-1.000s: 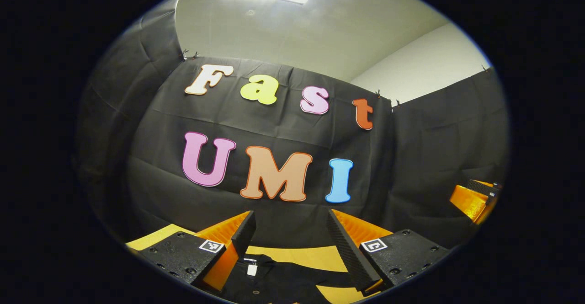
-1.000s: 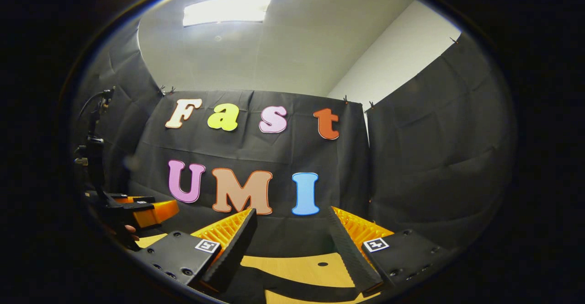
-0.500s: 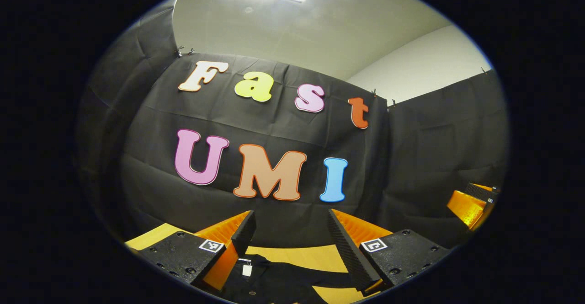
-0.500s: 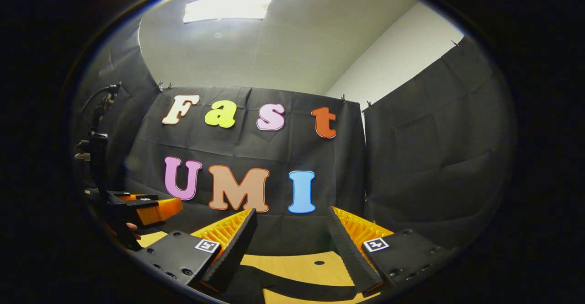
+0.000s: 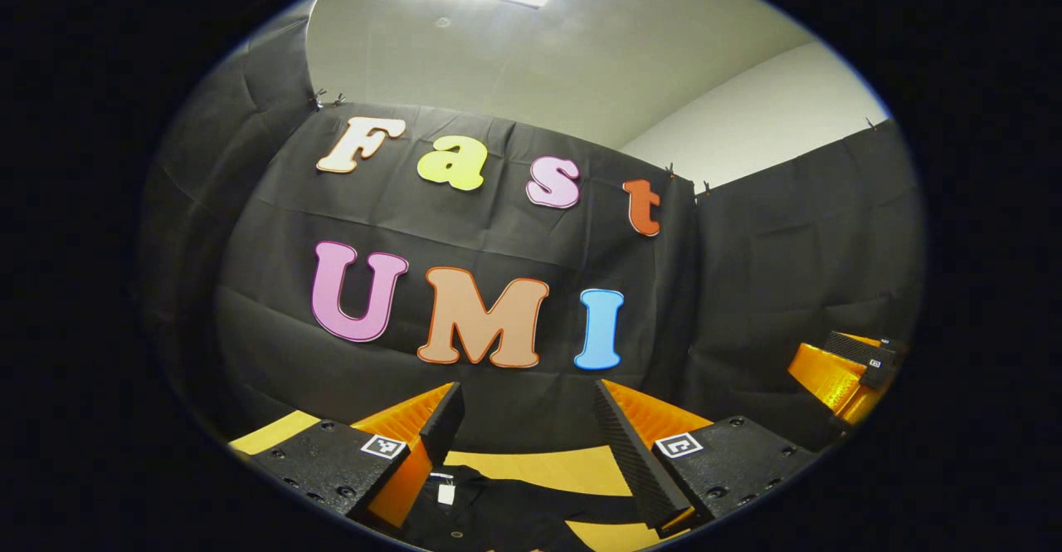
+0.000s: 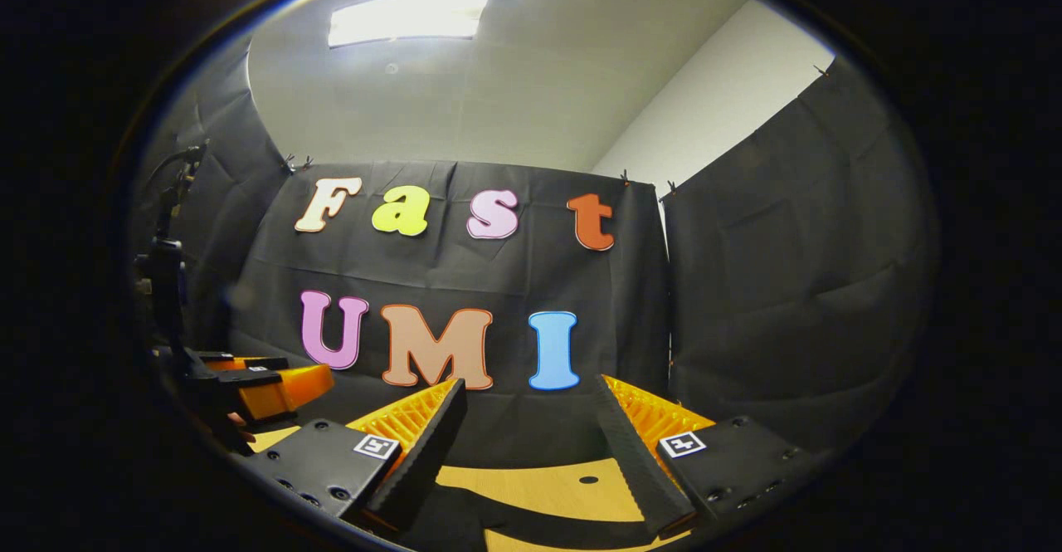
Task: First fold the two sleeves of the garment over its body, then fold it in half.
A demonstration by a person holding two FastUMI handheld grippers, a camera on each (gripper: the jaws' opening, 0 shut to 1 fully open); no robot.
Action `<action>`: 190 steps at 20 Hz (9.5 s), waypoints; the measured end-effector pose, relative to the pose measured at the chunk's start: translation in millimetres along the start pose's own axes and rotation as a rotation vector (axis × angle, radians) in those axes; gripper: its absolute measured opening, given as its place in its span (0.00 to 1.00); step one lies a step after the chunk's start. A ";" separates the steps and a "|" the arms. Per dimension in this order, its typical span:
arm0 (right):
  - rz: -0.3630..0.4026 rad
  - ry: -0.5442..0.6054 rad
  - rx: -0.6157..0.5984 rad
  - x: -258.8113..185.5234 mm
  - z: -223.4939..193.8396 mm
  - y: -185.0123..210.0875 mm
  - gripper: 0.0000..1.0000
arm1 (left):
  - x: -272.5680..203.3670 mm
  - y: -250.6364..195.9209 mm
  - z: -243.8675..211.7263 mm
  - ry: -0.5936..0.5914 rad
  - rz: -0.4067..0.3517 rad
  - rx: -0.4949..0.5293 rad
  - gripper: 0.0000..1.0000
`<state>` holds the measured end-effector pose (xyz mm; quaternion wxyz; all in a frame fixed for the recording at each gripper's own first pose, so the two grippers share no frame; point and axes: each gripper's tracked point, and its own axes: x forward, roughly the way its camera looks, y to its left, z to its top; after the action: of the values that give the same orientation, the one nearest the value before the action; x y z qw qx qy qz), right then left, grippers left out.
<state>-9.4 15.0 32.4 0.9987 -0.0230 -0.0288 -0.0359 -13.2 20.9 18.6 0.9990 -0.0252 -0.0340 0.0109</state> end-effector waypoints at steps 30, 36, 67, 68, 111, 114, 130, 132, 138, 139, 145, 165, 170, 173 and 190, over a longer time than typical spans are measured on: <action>0.071 0.027 -0.010 -1.0 -17.4 20.8 0.98 | -15.0 34.2 12.3 -0.030 0.091 0.049 0.92; 0.076 0.038 -0.012 2.1 -22.7 19.5 0.97 | -17.4 52.4 3.5 0.007 0.144 0.020 0.92; -0.073 0.658 -0.090 55.6 -350.8 -247.0 0.98 | -39.9 40.3 13.9 -0.020 0.351 0.158 0.92; -0.068 0.724 -0.085 49.5 -375.5 -255.0 0.98 | -42.3 39.7 14.6 -0.023 0.367 0.161 0.92; 0.485 0.752 0.144 101.9 -311.0 207.0 0.02 | -89.1 255.0 -16.2 0.102 0.512 0.164 0.93; 0.551 0.713 0.108 100.7 -300.9 268.0 0.02 | -100.7 286.4 -20.6 0.117 0.527 0.160 0.93; 0.575 0.505 -0.001 123.8 -266.7 396.8 1.00 | -204.6 433.8 -109.1 0.314 0.746 0.180 0.93; 0.565 0.484 -0.019 120.0 -255.6 378.8 1.00 | -229.1 451.8 -135.0 0.384 0.782 0.204 0.94; 0.473 0.447 -0.049 113.2 -229.2 317.4 1.00 | -285.5 482.3 -214.5 0.568 0.881 0.150 0.94; 0.462 0.450 -0.059 113.1 -228.2 309.7 1.00 | -292.1 483.8 -228.3 0.600 0.885 0.147 0.94; 0.417 0.490 -0.102 102.4 -235.8 283.8 0.99 | -326.1 474.9 -303.6 0.829 0.862 0.104 0.96; 0.260 0.489 -0.033 43.5 -221.1 197.4 0.99 | -161.1 366.7 -257.8 0.704 0.374 0.076 0.00; 0.140 0.479 0.013 18.6 -215.0 137.3 0.99 | -71.7 272.2 -240.6 0.663 0.143 0.111 0.00; 0.056 0.510 0.072 -1.9 -217.6 94.6 0.99 | -29.1 217.0 -252.7 0.675 0.029 0.115 0.00; -0.095 0.576 0.045 -29.0 -238.3 -45.7 0.97 | 91.4 30.4 -356.2 0.833 -0.175 0.285 0.00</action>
<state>-28.3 -39.9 -204.9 0.9632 0.0117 0.2542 -0.0870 101.8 35.8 -331.7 0.9181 0.1133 0.3711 -0.0803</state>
